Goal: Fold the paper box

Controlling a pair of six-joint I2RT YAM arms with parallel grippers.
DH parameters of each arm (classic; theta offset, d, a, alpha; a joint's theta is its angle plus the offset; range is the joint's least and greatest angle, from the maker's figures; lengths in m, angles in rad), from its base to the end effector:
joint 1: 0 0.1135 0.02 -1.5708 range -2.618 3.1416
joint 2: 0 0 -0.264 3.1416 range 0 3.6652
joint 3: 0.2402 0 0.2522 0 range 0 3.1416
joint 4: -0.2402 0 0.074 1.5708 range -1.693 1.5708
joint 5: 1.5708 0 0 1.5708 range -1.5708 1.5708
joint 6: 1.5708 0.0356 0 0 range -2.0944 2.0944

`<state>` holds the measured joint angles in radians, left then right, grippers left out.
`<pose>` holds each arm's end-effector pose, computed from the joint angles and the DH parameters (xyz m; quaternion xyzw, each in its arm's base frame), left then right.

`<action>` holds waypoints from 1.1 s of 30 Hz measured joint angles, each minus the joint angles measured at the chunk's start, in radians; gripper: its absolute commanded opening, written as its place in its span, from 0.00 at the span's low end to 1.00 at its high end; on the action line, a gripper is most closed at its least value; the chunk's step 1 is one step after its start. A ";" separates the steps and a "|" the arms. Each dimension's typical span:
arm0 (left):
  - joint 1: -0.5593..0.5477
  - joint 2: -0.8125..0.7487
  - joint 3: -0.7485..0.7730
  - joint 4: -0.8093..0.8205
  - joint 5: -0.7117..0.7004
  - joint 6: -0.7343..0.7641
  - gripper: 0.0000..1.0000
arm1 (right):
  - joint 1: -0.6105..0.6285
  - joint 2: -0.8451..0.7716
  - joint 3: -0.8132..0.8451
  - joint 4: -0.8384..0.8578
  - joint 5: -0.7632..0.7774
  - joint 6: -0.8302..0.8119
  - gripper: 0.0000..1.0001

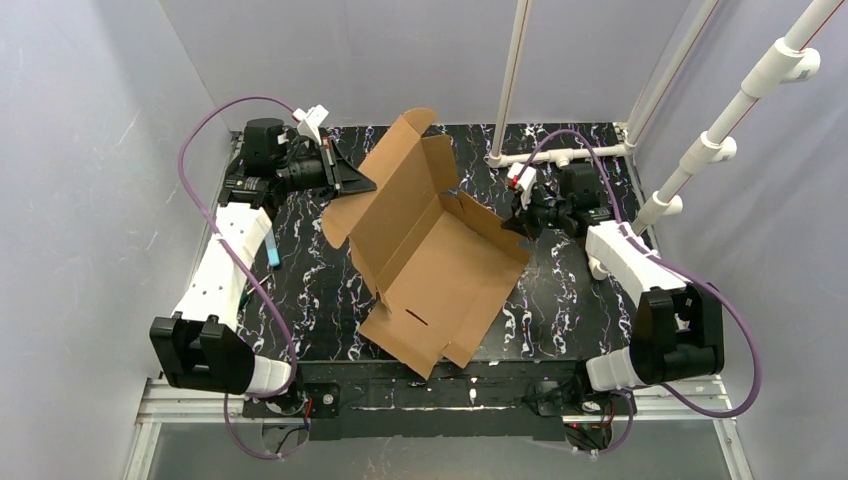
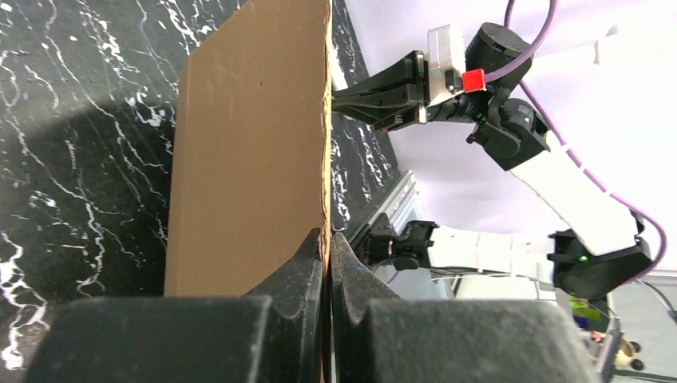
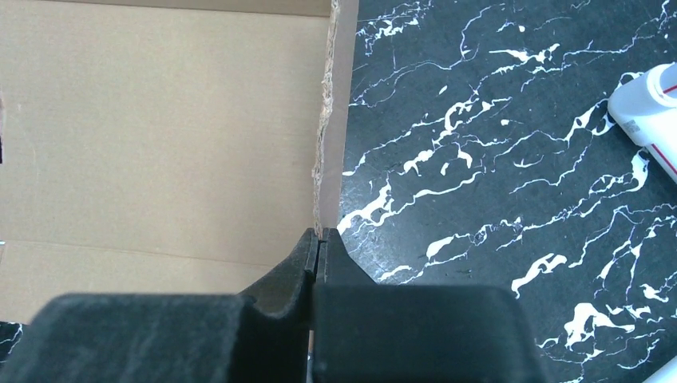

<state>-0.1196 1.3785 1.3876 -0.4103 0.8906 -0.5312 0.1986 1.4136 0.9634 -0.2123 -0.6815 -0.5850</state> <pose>0.2972 -0.0636 0.3972 0.0790 0.7852 -0.4996 0.3572 0.2950 0.0823 0.2591 -0.4589 0.7268 0.2153 0.4634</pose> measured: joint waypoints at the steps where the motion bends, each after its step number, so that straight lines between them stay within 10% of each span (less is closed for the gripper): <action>1: 0.000 0.000 -0.008 0.010 0.009 -0.011 0.00 | 0.002 -0.003 0.000 -0.004 0.000 -0.006 0.01; 33: 0.001 0.011 -0.148 0.124 0.180 -0.101 0.00 | 0.220 0.033 0.082 -0.134 0.287 -0.130 0.01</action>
<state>-0.1188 1.3895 1.2400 -0.2859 1.0702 -0.6327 0.4191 1.4464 1.0451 -0.3458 -0.3946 -0.7147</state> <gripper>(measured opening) 0.014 0.031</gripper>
